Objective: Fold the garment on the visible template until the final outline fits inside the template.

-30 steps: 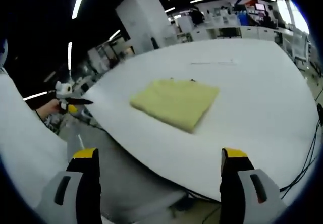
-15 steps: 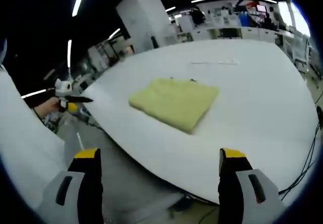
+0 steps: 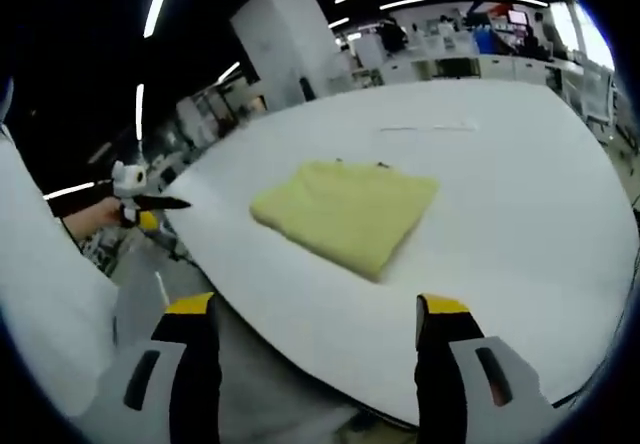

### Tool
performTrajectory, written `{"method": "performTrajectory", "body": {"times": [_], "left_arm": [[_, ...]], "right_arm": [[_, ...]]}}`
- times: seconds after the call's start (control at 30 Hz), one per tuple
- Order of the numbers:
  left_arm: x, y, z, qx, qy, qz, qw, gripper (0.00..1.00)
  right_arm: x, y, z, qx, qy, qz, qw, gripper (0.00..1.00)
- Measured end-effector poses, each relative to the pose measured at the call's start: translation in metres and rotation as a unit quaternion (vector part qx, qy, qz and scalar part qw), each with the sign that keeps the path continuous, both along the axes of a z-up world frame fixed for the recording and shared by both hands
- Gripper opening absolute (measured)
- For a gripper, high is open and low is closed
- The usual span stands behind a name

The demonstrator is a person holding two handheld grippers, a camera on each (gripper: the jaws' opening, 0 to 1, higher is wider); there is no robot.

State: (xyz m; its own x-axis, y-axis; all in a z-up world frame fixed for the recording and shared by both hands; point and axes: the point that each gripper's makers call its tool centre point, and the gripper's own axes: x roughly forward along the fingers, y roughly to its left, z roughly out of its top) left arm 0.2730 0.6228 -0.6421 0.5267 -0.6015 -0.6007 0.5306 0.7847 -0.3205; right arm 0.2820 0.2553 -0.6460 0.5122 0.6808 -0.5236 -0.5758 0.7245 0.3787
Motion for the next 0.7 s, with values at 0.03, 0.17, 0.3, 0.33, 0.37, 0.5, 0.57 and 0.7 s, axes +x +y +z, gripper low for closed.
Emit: {"method": "performTrajectory", "body": {"times": [0.03,0.17,0.3,0.33,0.37,0.5,0.57,0.7], "left_arm": [[0.002,0.000,-0.001,-0.001,-0.001,-0.001,1.0000,0.92],[0.010,-0.002,-0.006,-0.006,-0.001,0.000,1.0000,0.88],[0.018,-0.003,-0.013,-0.001,0.000,-0.006,1.0000,0.83],[0.021,-0.003,-0.015,-0.001,-0.001,-0.006,1.0000,0.81],[0.023,-0.002,-0.016,-0.001,0.000,-0.006,1.0000,0.80],[0.032,-0.003,-0.022,0.000,0.001,-0.009,1.0000,0.78],[0.038,-0.004,-0.026,-0.003,0.003,-0.009,1.0000,0.77],[0.046,-0.008,-0.031,-0.003,0.003,-0.016,0.9999,0.74]], "right_arm": [[0.001,0.000,-0.001,0.001,0.000,0.000,1.0000,0.77],[0.006,0.003,-0.011,-0.001,0.005,0.005,1.0000,0.73],[0.014,0.005,-0.017,-0.002,-0.005,0.011,0.9999,0.67],[0.016,0.006,-0.019,-0.001,-0.006,0.012,0.9999,0.66],[0.019,0.007,-0.021,-0.001,-0.007,0.013,0.9999,0.64],[0.030,0.012,-0.029,-0.003,-0.012,0.020,0.9997,0.59],[0.034,0.013,-0.033,-0.005,-0.011,0.023,0.9997,0.57],[0.042,0.017,-0.037,-0.007,-0.021,0.029,0.9993,0.53]]}}
